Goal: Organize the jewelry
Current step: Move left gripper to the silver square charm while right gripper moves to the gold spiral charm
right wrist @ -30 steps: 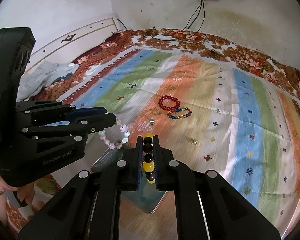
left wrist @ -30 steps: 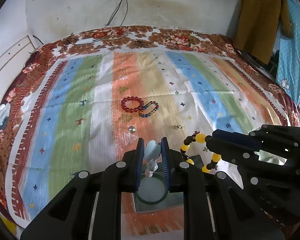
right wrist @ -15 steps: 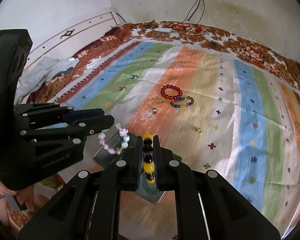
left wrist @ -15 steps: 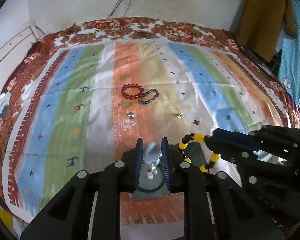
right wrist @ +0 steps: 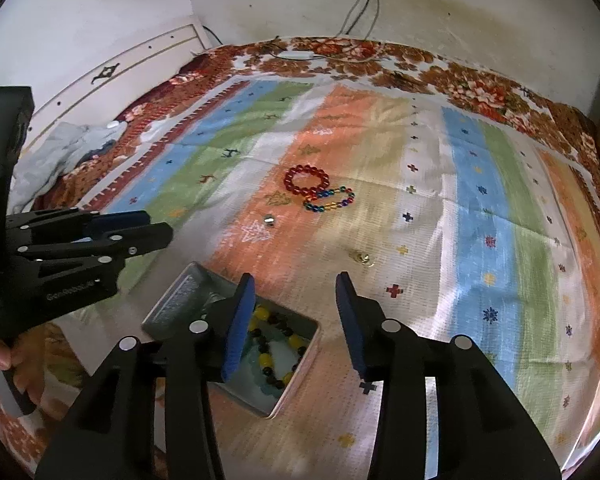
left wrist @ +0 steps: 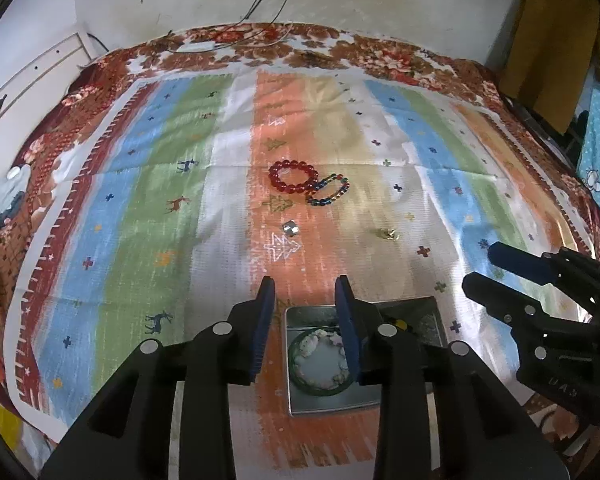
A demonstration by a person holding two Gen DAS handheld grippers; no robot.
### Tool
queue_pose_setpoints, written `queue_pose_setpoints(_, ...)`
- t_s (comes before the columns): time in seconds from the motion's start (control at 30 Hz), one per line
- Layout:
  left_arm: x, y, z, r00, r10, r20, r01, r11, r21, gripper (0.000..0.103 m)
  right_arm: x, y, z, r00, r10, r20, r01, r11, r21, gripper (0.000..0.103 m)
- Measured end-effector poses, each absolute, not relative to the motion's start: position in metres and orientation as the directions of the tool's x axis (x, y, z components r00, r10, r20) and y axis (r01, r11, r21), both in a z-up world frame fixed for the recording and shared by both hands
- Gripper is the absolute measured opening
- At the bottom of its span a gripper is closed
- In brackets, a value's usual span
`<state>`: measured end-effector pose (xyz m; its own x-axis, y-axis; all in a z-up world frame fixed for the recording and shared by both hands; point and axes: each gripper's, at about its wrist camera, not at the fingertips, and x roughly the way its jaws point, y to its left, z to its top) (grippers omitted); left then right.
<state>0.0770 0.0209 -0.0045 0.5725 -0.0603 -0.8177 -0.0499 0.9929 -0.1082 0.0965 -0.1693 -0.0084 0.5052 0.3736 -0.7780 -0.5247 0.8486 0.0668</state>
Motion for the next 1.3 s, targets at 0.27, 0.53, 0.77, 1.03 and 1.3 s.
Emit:
queue_pose_setpoints(0.27,0.099,0.021,-0.012,0.539,-0.064,-0.840,-0.045,0.993,-0.105,0.034,0.121,-0.178,-0.018,0.488,0.344,-0.803,-0.493,0.867,0.072,0.051)
queue_pose_setpoints(0.53,0.131,0.019,-0.028,0.489,-0.071,-0.869,-0.033,0.994,-0.100,0.038,0.156,-0.183,-0.029,0.460,0.314,-0.831,-0.469,0.880,0.073,0.058)
queue_pose_setpoints(0.77,0.152,0.021,-0.037,0.461,-0.085,-0.884,-0.036,0.993,-0.114,0.039,0.180,-0.184,-0.046,0.427,0.296,-0.854,-0.446,0.891,0.086,0.058)
queue_pose_setpoints(1.03,0.178,0.027,-0.058,0.397,-0.102,-0.912,-0.057,0.989,-0.135,0.041,0.202,-0.184,-0.066,0.386,0.266,-0.883,-0.429,0.900,0.084,0.058)
queue_pose_setpoints(1.3,0.198,0.036,-0.074,0.344,-0.166,-0.924,-0.095,0.973,-0.210,0.043,0.214,-0.179,-0.080,0.340,0.270,-0.901,-0.430,0.896,0.106,0.058)
